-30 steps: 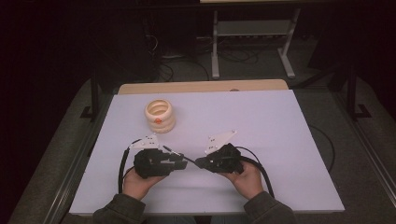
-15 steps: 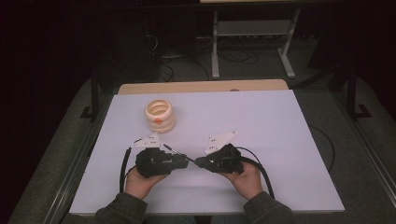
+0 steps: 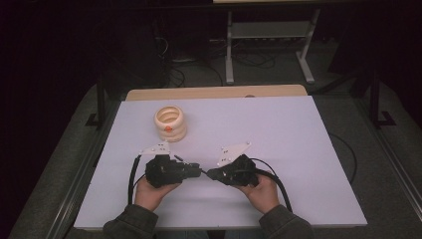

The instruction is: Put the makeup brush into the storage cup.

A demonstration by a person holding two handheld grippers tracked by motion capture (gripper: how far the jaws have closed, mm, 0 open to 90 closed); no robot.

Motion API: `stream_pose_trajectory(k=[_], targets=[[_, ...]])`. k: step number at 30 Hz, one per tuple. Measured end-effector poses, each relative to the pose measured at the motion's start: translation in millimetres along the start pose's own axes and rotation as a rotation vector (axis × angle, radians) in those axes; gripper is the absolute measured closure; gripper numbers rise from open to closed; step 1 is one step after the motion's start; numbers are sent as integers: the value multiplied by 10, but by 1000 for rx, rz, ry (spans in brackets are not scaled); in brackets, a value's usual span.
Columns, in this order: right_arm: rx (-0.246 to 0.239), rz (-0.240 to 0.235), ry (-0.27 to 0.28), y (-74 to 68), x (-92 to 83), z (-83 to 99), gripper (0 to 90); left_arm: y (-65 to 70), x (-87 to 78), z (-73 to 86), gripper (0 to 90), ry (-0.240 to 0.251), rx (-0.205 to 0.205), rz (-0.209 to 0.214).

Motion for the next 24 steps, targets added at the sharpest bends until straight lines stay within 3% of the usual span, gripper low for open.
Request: stream_pose_trajectory(k=[7, 9, 17, 20, 24], targets=[[-29, 14, -19, 1, 15, 13, 849, 8, 14, -27, 822, 10, -3, 33], [-17, 12, -17, -12, 19, 10, 849, 24, 24, -30, 843, 7, -18, 47], [-33, 15, -17, 15, 33, 33, 846, 8, 46, -37, 856, -11, 3, 40], [-5, -3, -17, 4, 48, 46, 836, 9, 50, -33, 858, -20, 7, 26], [-4, 8, -29, 45, 47, 92, 750, 10, 22, -58, 858, -21, 19, -5]])
Point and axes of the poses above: each handheld gripper's, and its own axes: x roughly forward along the jaws, z roughly out of its underside, y roughly to its right, the point moved 10 cm from there along x, roughly forward along the jaws, and after that the axes turned 6 degrees about -x, right-handed, at the moved point
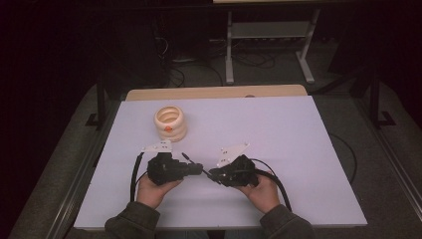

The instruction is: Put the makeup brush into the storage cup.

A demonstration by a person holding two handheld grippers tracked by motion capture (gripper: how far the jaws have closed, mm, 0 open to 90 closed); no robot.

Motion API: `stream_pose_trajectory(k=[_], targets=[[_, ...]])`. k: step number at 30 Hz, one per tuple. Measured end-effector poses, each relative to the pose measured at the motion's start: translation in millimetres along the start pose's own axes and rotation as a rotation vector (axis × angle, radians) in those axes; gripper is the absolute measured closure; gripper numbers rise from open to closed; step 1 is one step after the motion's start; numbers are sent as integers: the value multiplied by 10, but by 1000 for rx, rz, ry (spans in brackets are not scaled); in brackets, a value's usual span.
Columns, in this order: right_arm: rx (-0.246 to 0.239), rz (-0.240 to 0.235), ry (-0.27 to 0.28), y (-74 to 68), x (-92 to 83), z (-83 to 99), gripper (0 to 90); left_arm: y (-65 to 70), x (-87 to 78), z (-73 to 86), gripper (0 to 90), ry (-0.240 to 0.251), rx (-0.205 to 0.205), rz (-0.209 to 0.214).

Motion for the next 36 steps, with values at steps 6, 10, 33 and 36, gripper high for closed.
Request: stream_pose_trajectory(k=[6, 10, 33, 36], targets=[[75, -24, 5, 53, -99, 93, 623, -25, -37, -63, 858, -14, 17, -33], [115, -12, 3, 108, -181, 181, 554, -33, -77, -102, 858, -32, 40, -65], [260, 80, 9, 263, -573, 571, 311, -88, -208, -195, 858, -63, 66, -137], [266, 101, 17, 282, -632, 611, 292, -116, -224, -203, 858, -83, 74, -156]])
Point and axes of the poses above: each handheld gripper's, and its own axes: x roughly forward along the jaws, z roughly out of its underside, y roughly to its right, the point moved 10 cm from there along x, roughly forward along the jaws, and after that the axes turned 6 degrees about -x, right-handed, at the moved point
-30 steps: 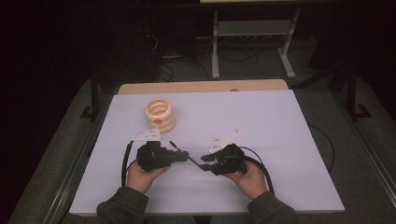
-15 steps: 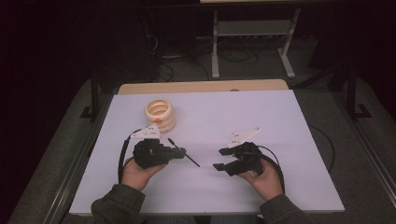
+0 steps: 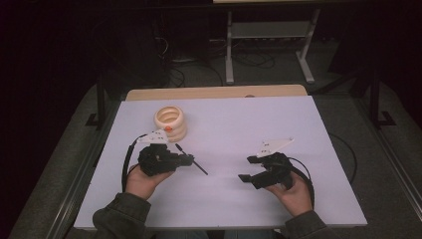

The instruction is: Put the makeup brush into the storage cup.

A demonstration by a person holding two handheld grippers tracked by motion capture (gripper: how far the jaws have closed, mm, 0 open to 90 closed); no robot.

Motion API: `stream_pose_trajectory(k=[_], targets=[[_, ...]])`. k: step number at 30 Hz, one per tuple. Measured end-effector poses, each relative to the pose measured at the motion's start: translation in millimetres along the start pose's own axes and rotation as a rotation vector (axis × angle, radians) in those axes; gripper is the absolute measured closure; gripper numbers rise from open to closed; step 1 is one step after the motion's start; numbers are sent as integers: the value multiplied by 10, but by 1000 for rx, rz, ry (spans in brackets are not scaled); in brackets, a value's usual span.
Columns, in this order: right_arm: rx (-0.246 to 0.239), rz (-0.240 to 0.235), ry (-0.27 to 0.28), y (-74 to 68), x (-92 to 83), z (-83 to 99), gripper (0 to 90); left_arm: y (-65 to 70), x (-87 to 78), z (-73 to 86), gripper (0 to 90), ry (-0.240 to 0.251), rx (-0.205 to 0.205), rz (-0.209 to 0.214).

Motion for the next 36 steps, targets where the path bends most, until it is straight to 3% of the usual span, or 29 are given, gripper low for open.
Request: stream_pose_trajectory(k=[15, 21, 36], targets=[[42, 36, -16, 131, -123, 192, 246, -126, -86, -106, 858, -22, -2, -38], [50, 47, -9, 172, -165, 215, 233, -174, -117, -135, 858, -22, -21, -43], [61, 71, -6, 234, -252, 280, 218, -243, -201, -257, 858, -30, -16, -68]])
Point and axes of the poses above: each handheld gripper's, and its own axes: x roughly forward along the jaws, z roughly out of its underside, y roughly to its right, the point moved 10 cm from there along x, roughly forward along the jaws, and after that the axes turned 6 degrees about -x, right-handed, at the moved point
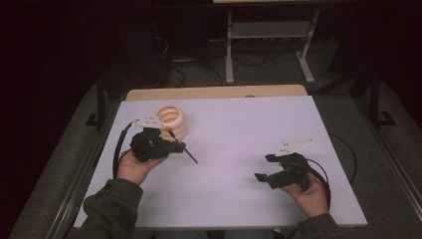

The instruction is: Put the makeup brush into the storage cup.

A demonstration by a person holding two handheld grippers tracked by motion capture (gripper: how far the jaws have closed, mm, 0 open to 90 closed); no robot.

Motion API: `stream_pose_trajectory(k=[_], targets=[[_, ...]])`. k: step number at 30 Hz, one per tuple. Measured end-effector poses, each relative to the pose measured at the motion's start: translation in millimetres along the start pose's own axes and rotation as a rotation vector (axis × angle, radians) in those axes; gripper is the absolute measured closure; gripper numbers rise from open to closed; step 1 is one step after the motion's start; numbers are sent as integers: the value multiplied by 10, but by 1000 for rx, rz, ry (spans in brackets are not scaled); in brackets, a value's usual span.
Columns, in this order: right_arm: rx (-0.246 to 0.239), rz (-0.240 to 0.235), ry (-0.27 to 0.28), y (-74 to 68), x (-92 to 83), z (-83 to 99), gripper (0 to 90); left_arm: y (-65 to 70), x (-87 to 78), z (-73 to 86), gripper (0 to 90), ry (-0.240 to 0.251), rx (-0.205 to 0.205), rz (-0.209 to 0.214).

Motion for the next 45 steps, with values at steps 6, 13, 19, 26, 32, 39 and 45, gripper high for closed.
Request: stream_pose_trajectory(k=[6, 13, 19, 26, 32, 39, 45], targets=[[-7, 3, 5, 14, -12, -1, 212, -50, -50, -55, 858, -1, -7, -11], [2, 8, 10, 22, -37, 3, 209, -115, -96, -105, 858, 1, -12, -30], [0, 11, 15, 38, -53, 0, 204, -154, -126, -150, 859, 6, -23, -40], [1, 12, 17, 34, -63, -11, 205, -249, -182, -243, 858, -2, -21, -77], [0, 15, 24, 39, -83, -22, 206, -306, -244, -350, 859, 4, -21, -109], [-5, 18, 25, 48, -84, -28, 206, -375, -283, -440, 859, 1, -23, -130], [-9, 22, 30, 55, -85, -40, 205, -403, -300, -522, 859, 7, -29, -141]])
Point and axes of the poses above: each handheld gripper's, and its own axes: x roughly forward along the jaws, z roughly out of its underside, y roughly to its right, the point moved 10 cm from there along x, roughly forward along the jaws, and after that the axes turned 6 degrees about -x, right-handed, at the moved point
